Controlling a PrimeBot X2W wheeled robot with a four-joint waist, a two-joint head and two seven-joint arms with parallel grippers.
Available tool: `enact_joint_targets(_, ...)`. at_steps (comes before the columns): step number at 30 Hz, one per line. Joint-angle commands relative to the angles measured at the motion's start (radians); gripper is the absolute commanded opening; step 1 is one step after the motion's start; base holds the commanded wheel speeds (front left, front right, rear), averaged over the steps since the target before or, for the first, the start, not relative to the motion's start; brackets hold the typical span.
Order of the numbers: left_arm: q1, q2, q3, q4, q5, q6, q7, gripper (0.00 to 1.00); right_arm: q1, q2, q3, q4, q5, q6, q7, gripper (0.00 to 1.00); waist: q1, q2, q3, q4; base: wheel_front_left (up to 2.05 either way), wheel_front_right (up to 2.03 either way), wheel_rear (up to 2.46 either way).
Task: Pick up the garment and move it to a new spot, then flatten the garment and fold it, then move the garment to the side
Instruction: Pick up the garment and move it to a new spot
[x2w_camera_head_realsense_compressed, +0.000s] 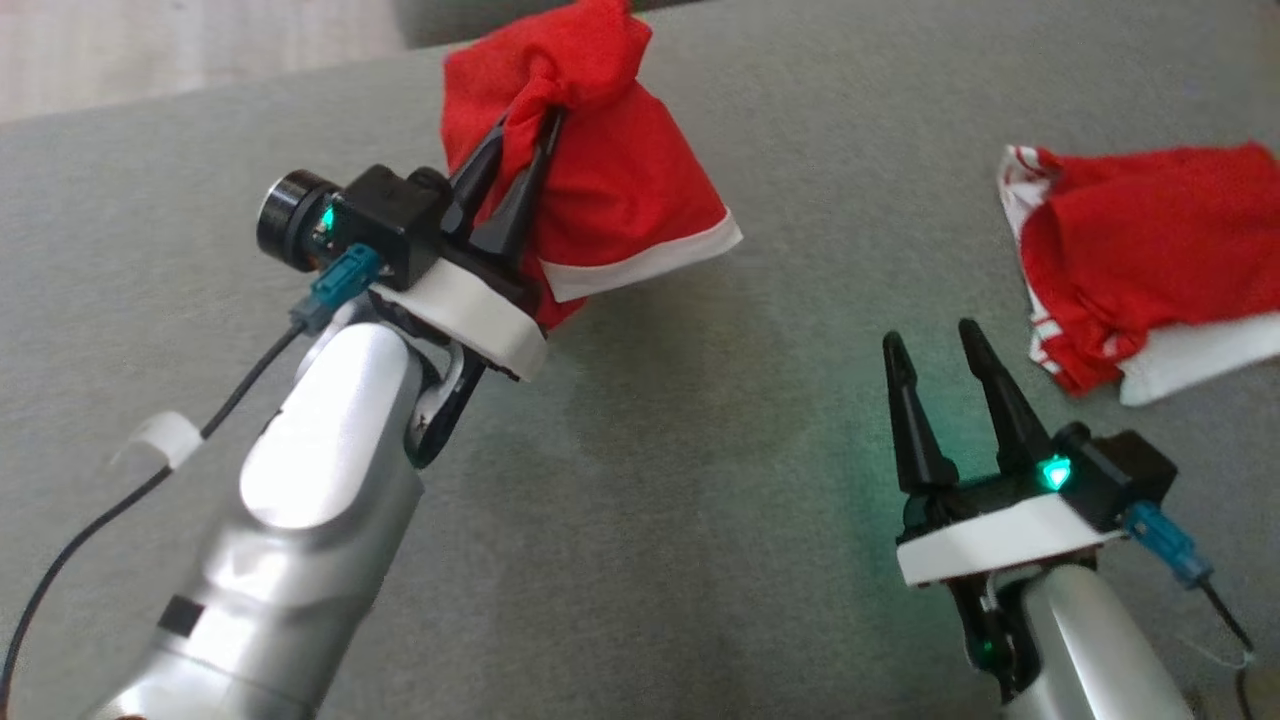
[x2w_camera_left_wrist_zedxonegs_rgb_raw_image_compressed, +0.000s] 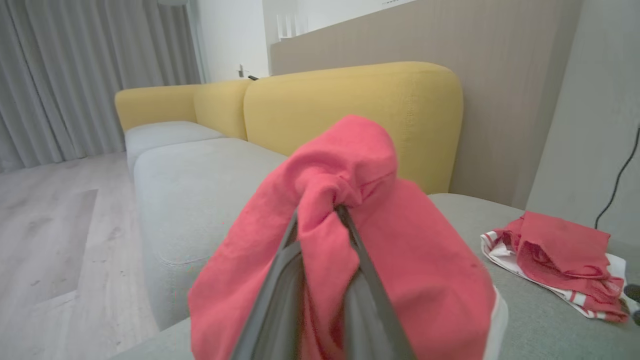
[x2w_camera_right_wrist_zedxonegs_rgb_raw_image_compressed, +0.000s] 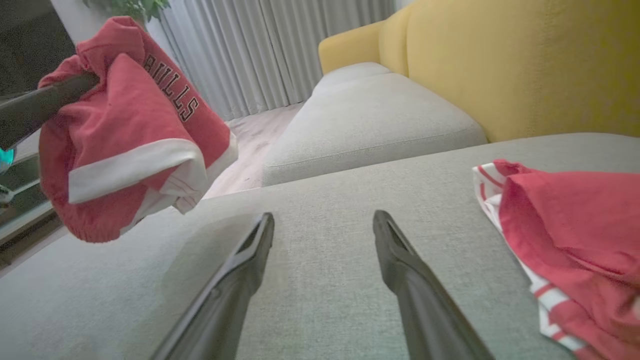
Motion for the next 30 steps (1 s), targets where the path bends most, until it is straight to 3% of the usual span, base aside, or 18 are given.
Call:
enact_joint_targets(1, -0.044, 0.009, 0.023, -0.021, -0.003, 0.005, 0.001, 0.00, -0.044, -0.003, 0.029, -0.038, 0.010, -0.001, -0.011, 1.00, 0.0000, -0.0001, 0.045, -0.056, 0.00, 0.00, 0.00)
enact_joint_targets(2, -0.050, 0.004, 0.021, -0.008, 0.000, 0.010, -0.004, 0.11, -0.048, -0.003, 0.030, -0.039, 0.013, -0.001, -0.011, 1.00, 0.0000, -0.0001, 0.052, -0.067, 0.00, 0.00, 0.00)
enact_joint_targets(3, -0.057, 0.000, 0.018, 0.008, 0.005, 0.015, -0.011, 1.00, -0.052, -0.003, 0.030, -0.041, 0.015, -0.001, -0.011, 1.00, 0.0000, -0.0001, 0.058, -0.077, 0.00, 0.00, 0.00)
enact_joint_targets(8, -0.096, -0.010, 0.014, 0.094, 0.028, 0.041, -0.064, 1.00, -0.063, -0.003, 0.028, -0.046, 0.022, -0.001, -0.011, 1.00, 0.0000, -0.0001, 0.075, -0.097, 0.00, 0.00, 0.00)
enact_joint_targets(16, -0.095, -0.011, 0.039, 0.121, 0.025, 0.074, -0.142, 1.00, -0.053, -0.003, 0.004, -0.041, -0.006, -0.001, -0.011, 1.00, 0.0000, -0.0001, 0.055, -0.024, 0.00, 0.00, 0.00)
enact_joint_targets(24, 0.080, 0.004, 0.108, -0.011, 0.010, 0.143, -0.164, 1.00, -0.022, -0.003, -0.032, -0.023, -0.050, -0.001, -0.011, 1.00, 0.0000, -0.0001, -0.004, 0.115, 0.00, 0.00, 0.00)
enact_joint_targets(30, 0.303, -0.029, 0.130, -0.161, 0.015, 0.188, -0.165, 1.00, -0.007, -0.003, -0.077, 0.040, -0.084, -0.001, -0.011, 1.00, 0.0000, -0.0001, -0.026, 0.201, 0.00, 0.00, 0.00)
